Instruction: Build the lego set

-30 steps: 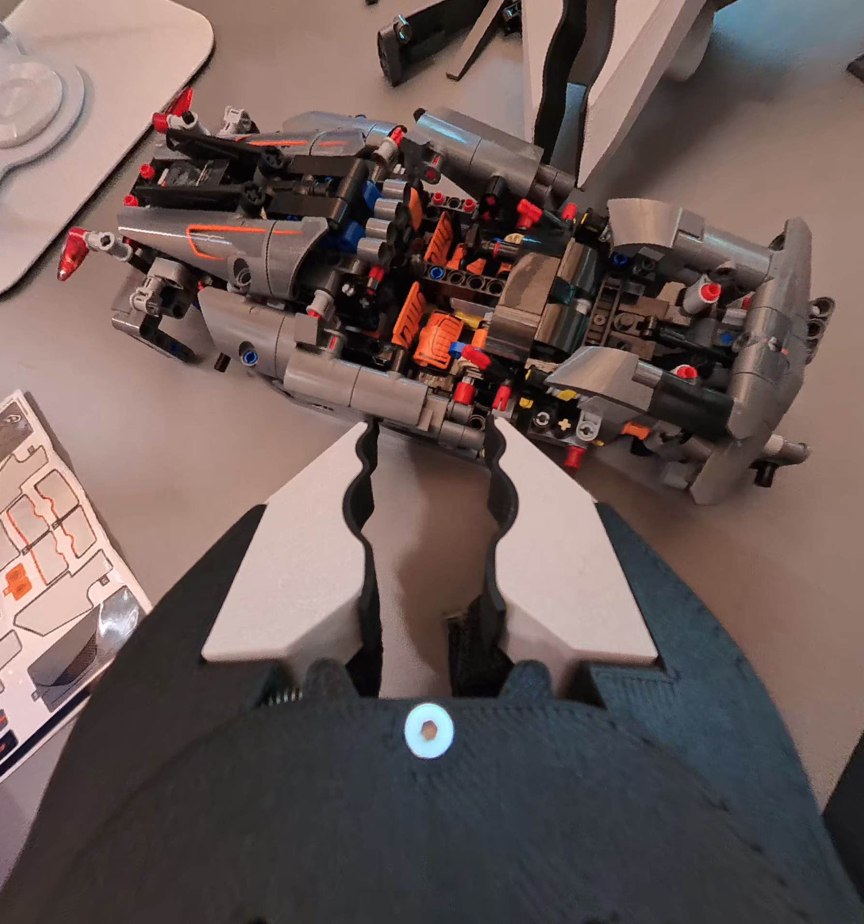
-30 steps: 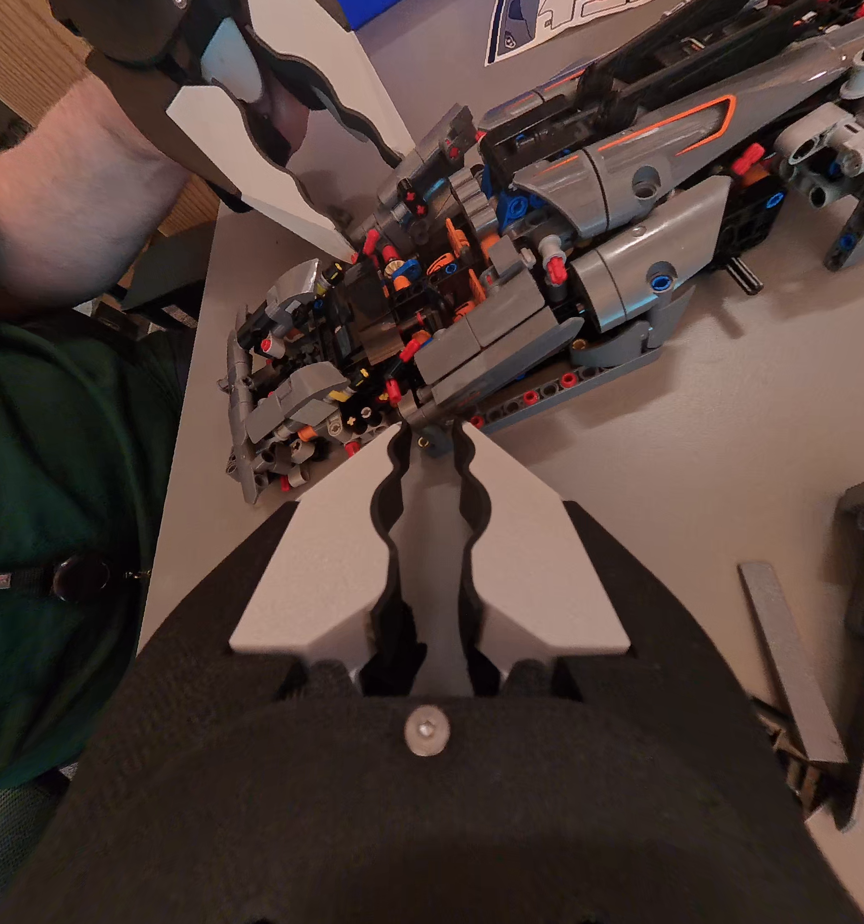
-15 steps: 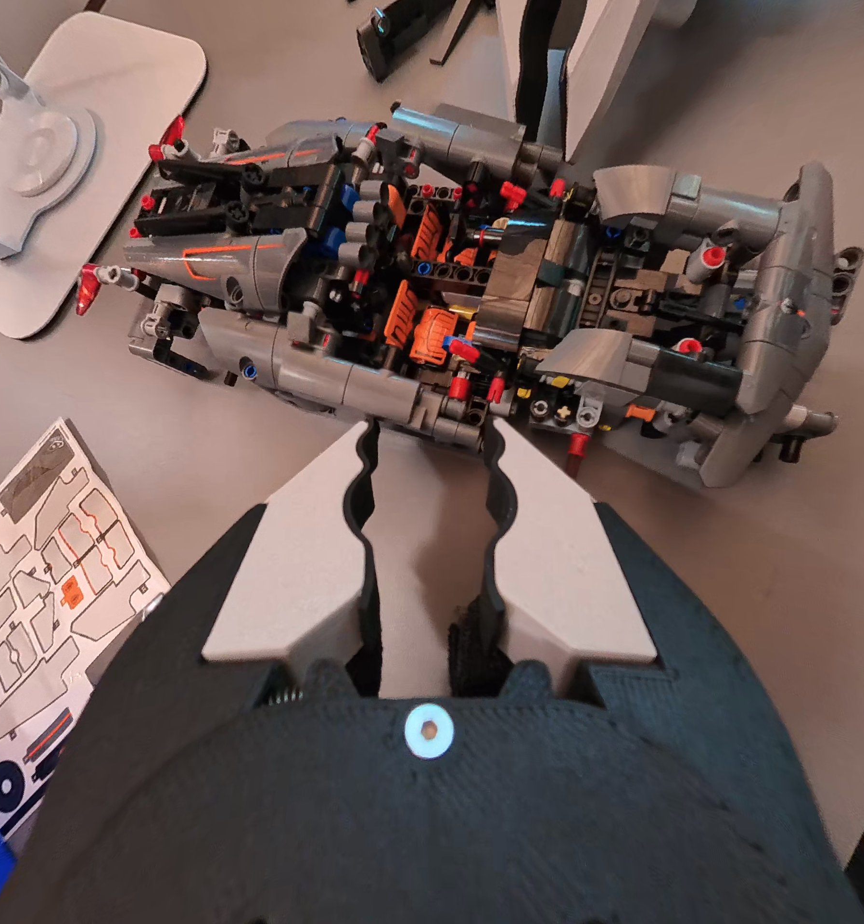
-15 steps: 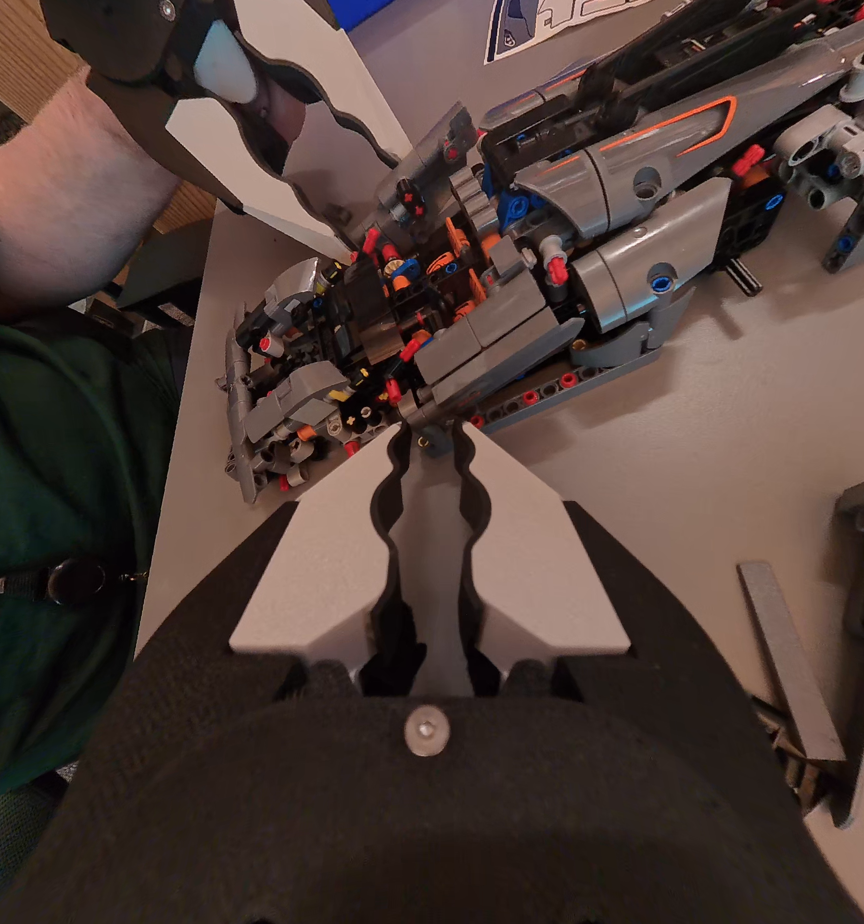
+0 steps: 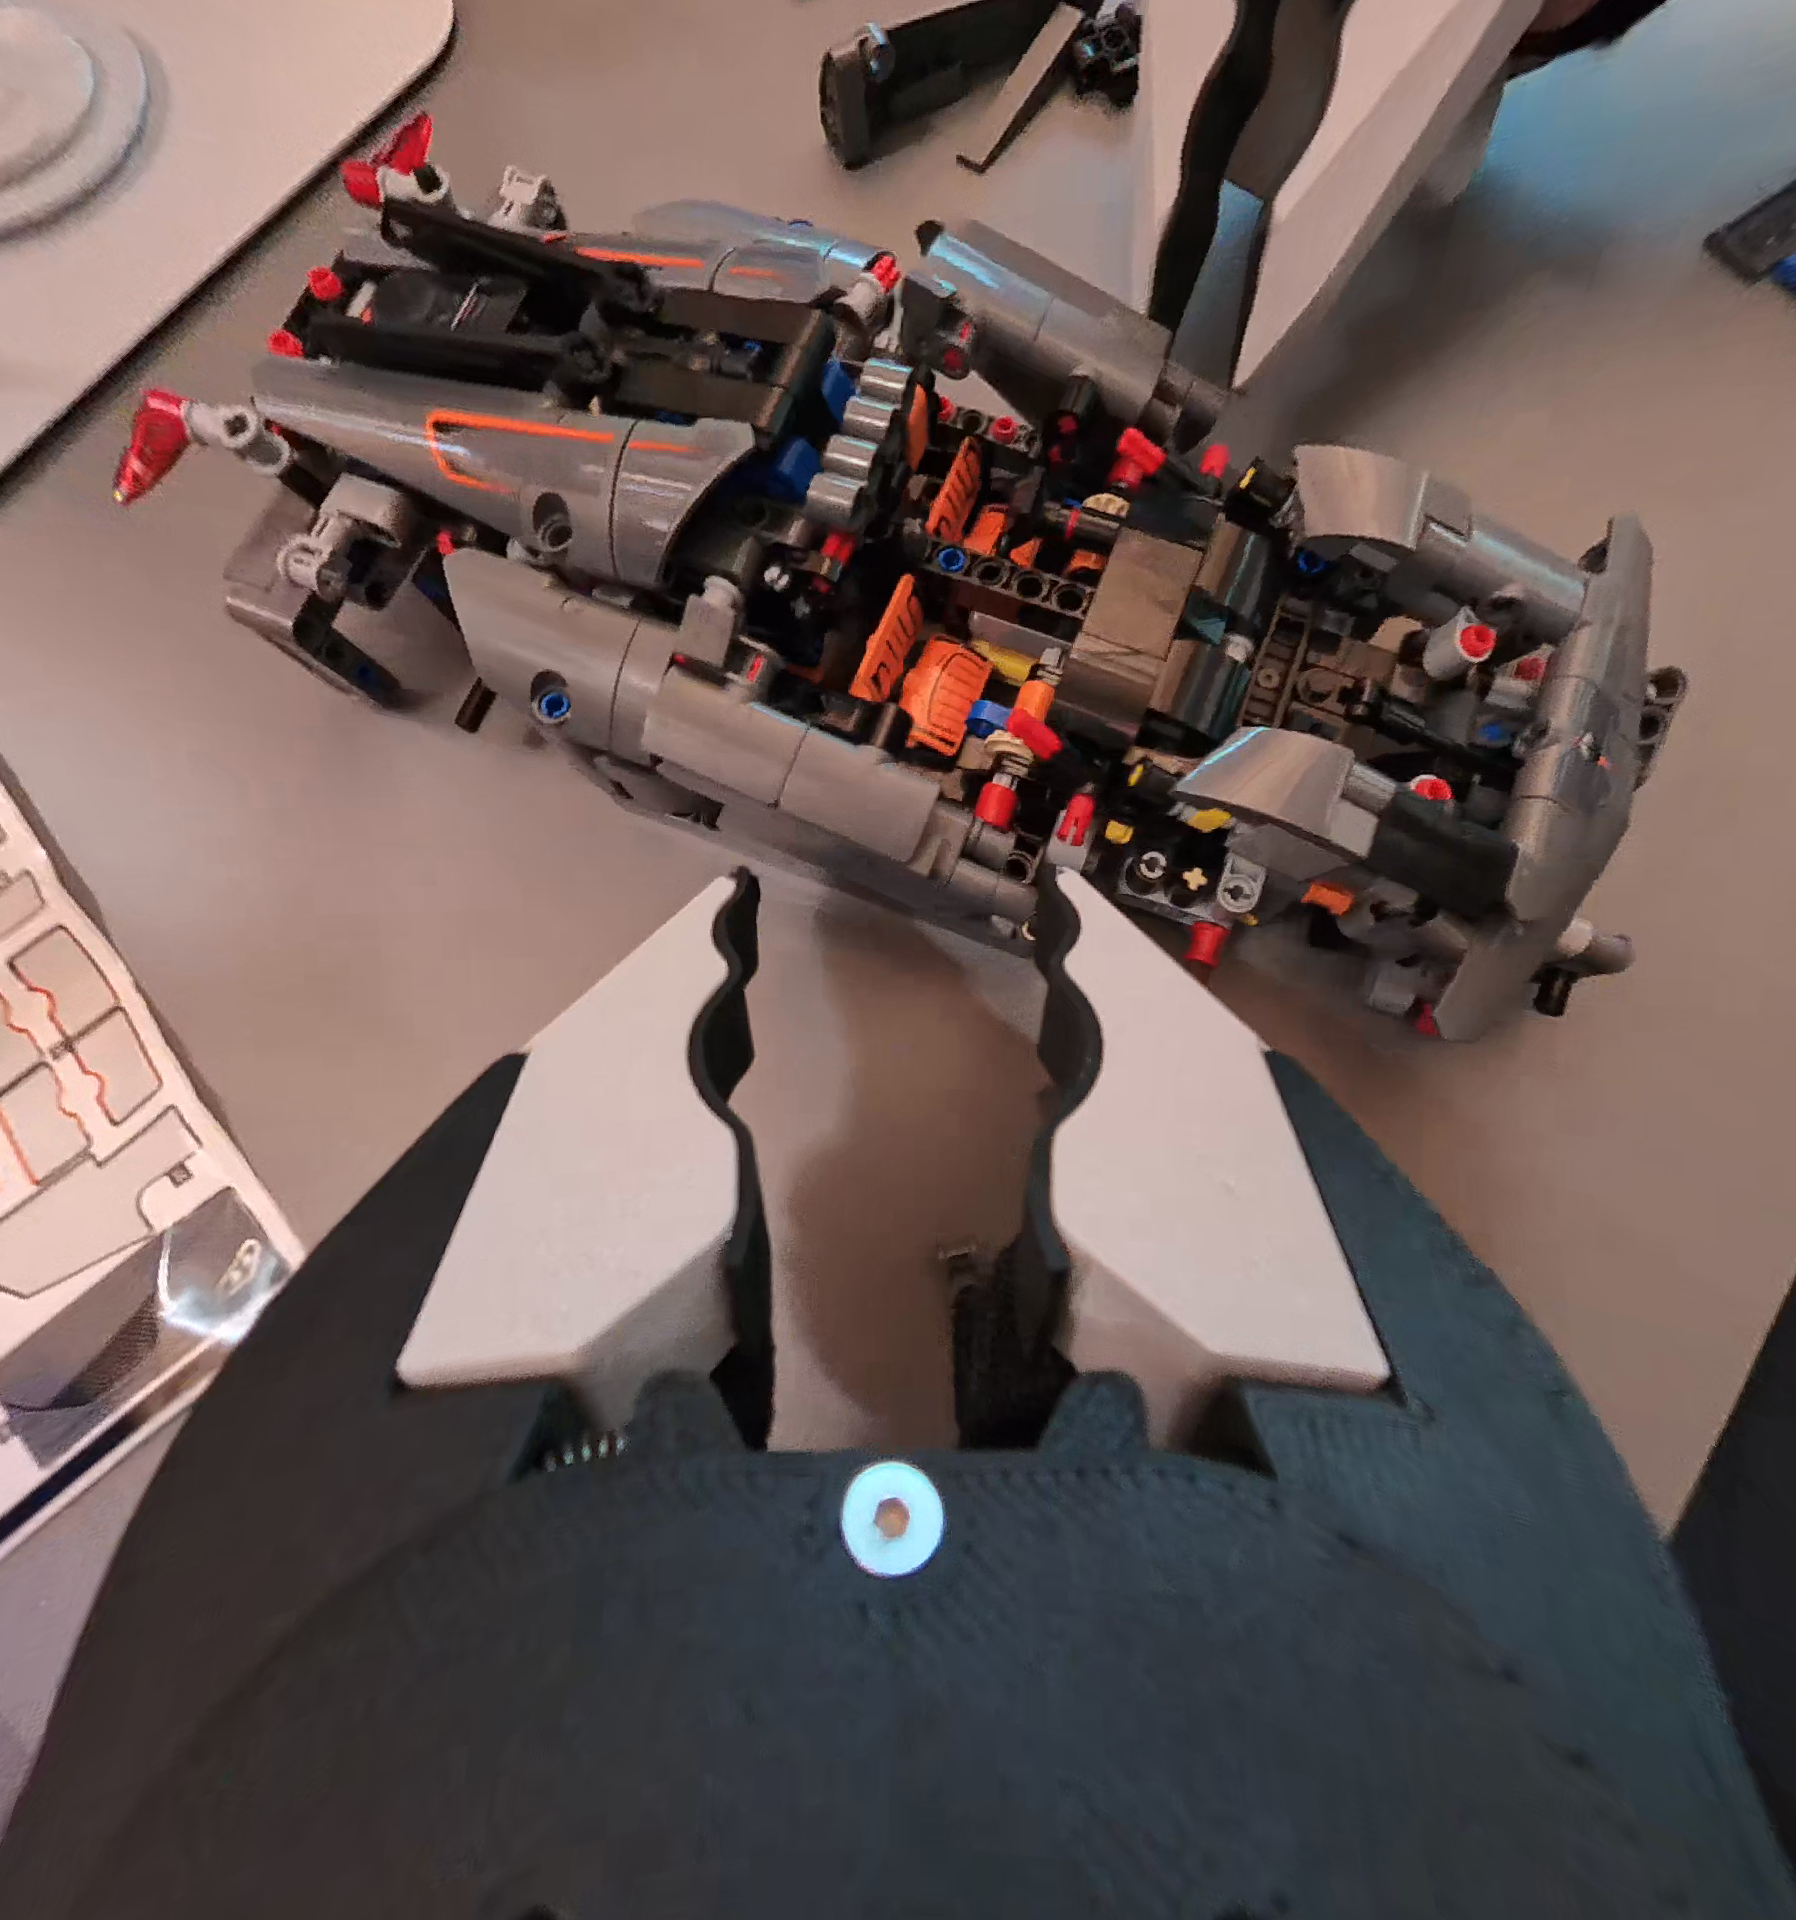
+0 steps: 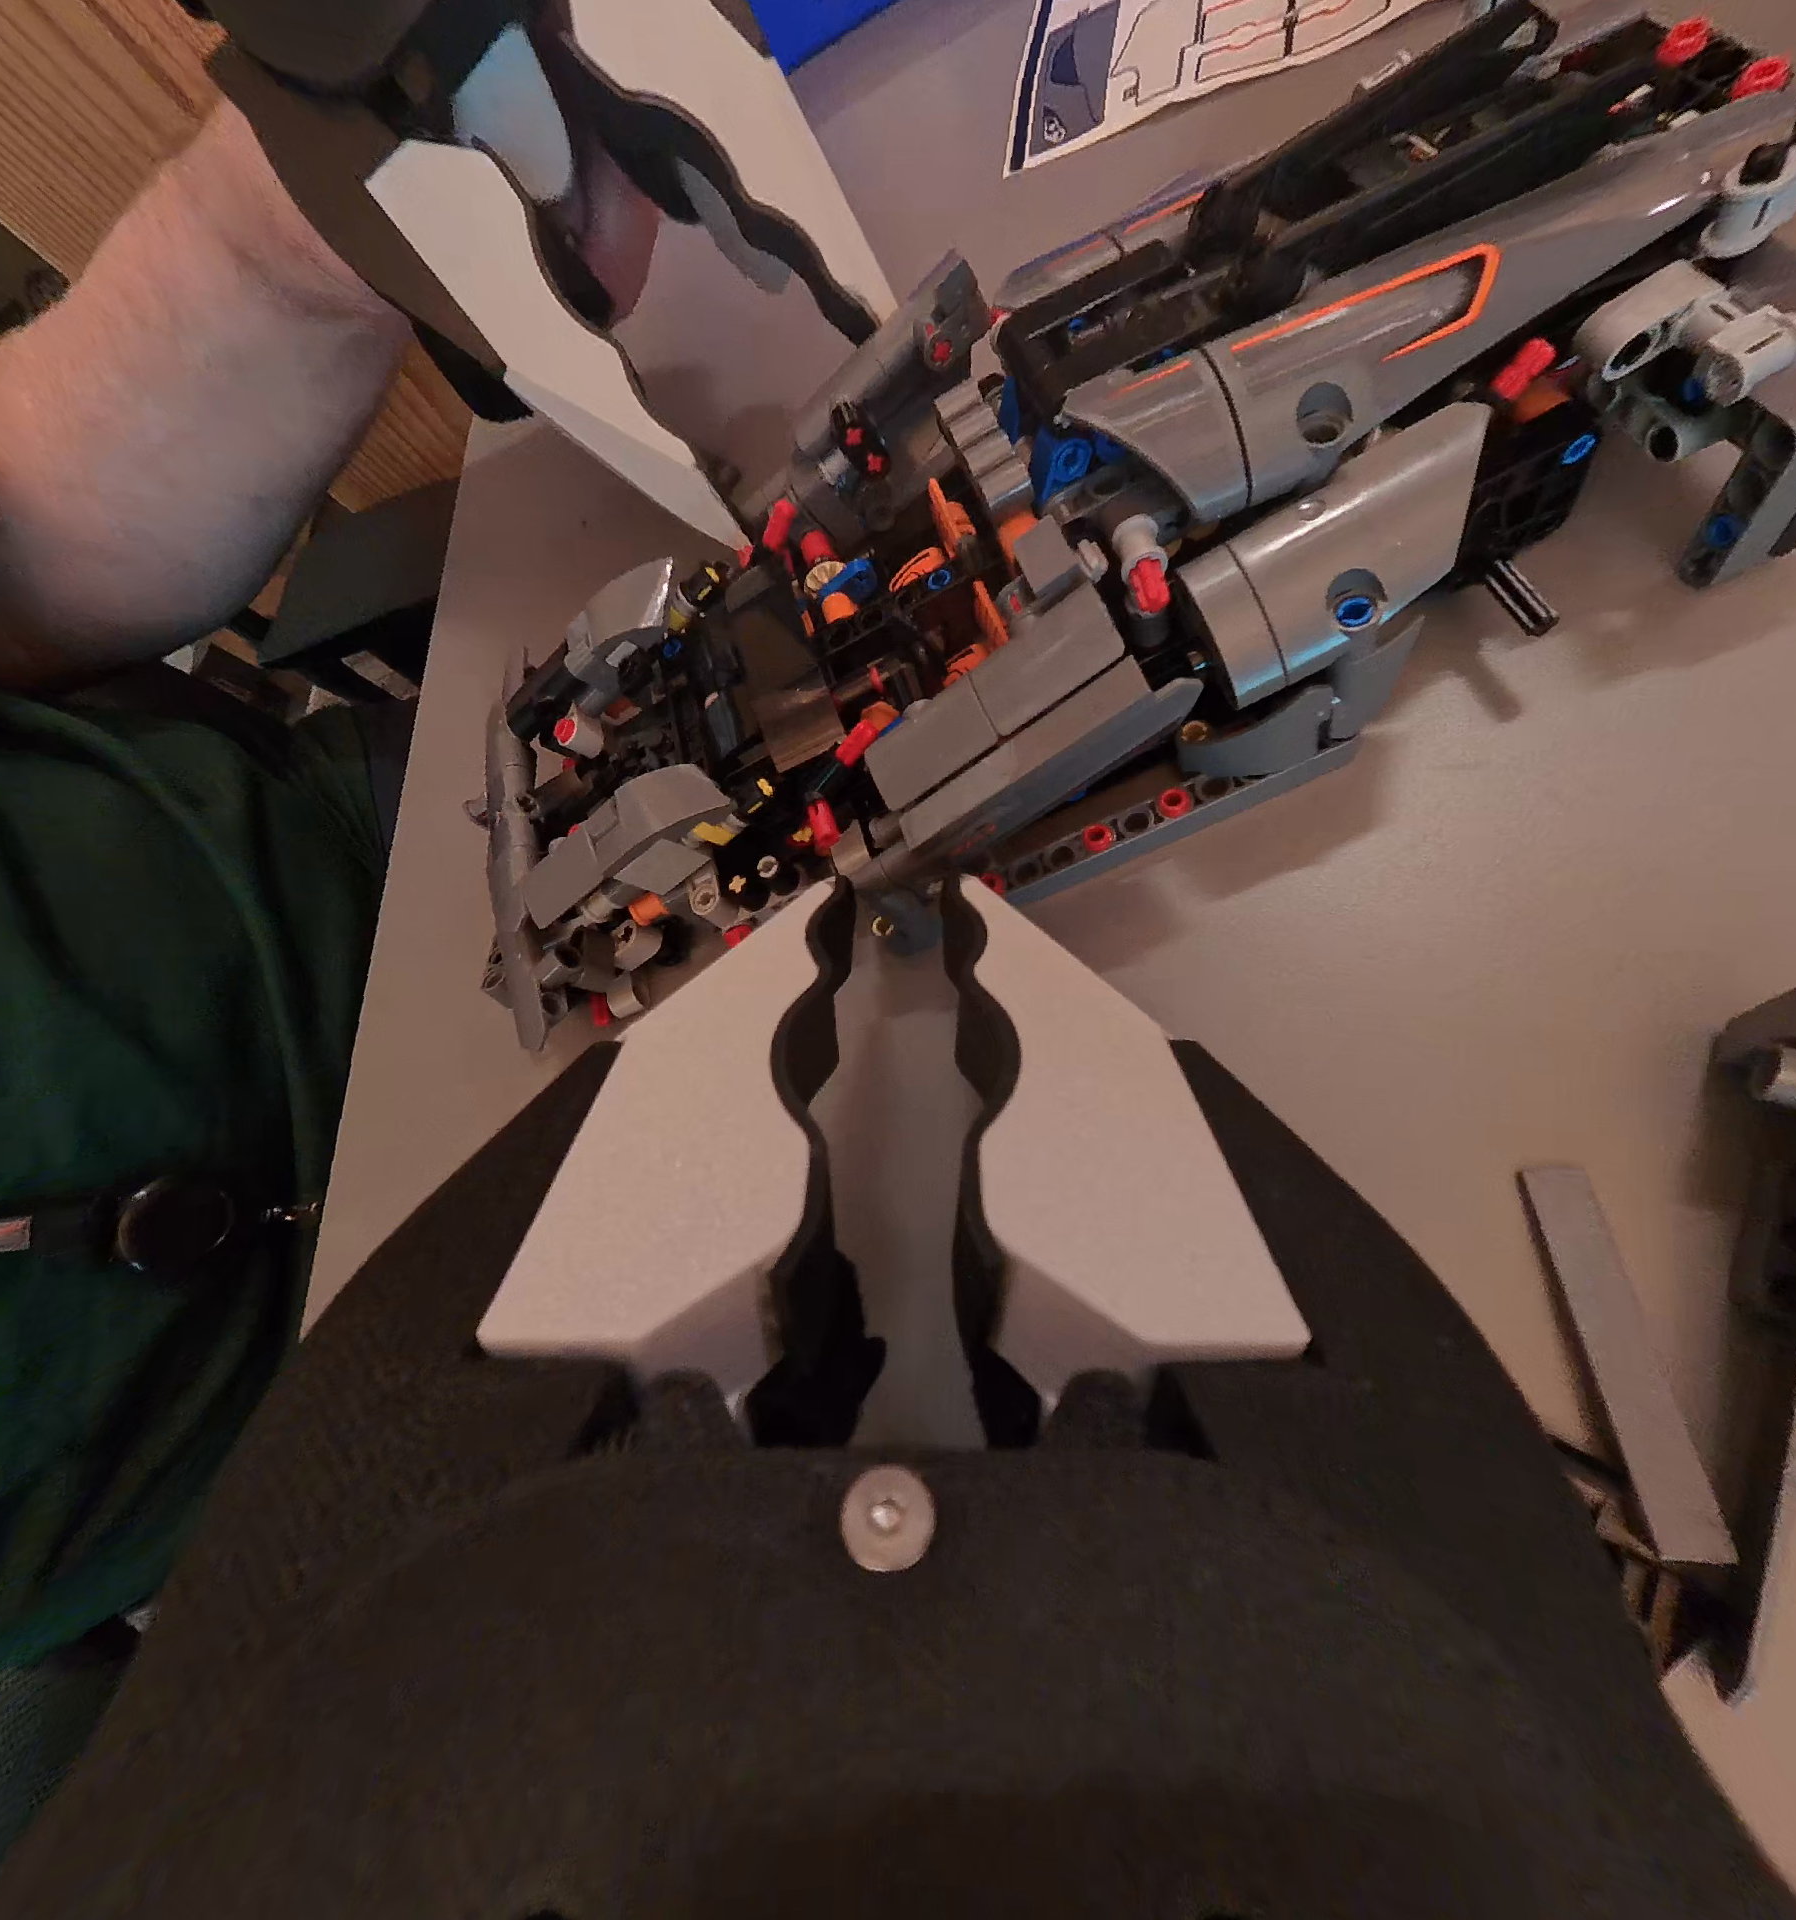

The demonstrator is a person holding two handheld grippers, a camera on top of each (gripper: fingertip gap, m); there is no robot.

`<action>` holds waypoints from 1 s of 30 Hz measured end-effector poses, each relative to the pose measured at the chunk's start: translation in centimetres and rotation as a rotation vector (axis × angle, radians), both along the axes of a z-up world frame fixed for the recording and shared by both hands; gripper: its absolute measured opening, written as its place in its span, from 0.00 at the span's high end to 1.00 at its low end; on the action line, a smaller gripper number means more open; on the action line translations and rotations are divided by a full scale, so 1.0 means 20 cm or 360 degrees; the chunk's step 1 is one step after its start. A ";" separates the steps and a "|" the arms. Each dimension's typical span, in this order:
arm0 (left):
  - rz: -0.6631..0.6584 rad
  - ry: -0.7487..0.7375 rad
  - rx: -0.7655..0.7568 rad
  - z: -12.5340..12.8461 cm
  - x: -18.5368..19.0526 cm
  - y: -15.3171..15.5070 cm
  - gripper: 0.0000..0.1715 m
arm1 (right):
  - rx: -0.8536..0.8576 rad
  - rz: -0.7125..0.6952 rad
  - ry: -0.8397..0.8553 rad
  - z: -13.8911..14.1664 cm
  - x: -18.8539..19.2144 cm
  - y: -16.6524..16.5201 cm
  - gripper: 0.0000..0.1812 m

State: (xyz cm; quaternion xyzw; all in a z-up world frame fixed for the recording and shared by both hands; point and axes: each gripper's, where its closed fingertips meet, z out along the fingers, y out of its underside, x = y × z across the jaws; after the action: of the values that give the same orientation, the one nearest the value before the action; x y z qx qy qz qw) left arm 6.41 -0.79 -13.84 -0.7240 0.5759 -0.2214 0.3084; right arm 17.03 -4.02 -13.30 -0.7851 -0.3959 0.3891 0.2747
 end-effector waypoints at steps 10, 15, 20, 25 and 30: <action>0.0094 -0.0282 -0.0390 0.08 0.05 0.02 0.73 | 0.0001 -0.0128 0.0097 0.04 0.00 0.07 0.88; 0.0155 -0.0305 -0.0393 0.08 0.06 0.06 0.81 | -0.0018 -0.0168 0.0110 0.03 0.00 0.09 0.88; 0.0124 -0.0257 -0.0292 0.08 0.06 0.06 0.81 | -0.0015 -0.0175 0.0106 0.03 -0.01 0.09 0.87; 0.0091 -0.0238 -0.0229 0.08 0.06 0.05 0.81 | -0.0020 -0.0172 0.0114 0.03 -0.01 0.09 0.87; 0.0047 -0.0196 -0.0156 0.09 0.07 0.05 0.81 | -0.0018 -0.0169 0.0113 0.03 -0.01 0.09 0.87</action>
State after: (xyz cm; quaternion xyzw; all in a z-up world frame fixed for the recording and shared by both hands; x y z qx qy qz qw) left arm 7.73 0.17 -12.10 -0.7315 0.5336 -0.2891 0.3107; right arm 16.82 -2.12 -12.77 -0.7922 -0.3415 0.4038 0.3044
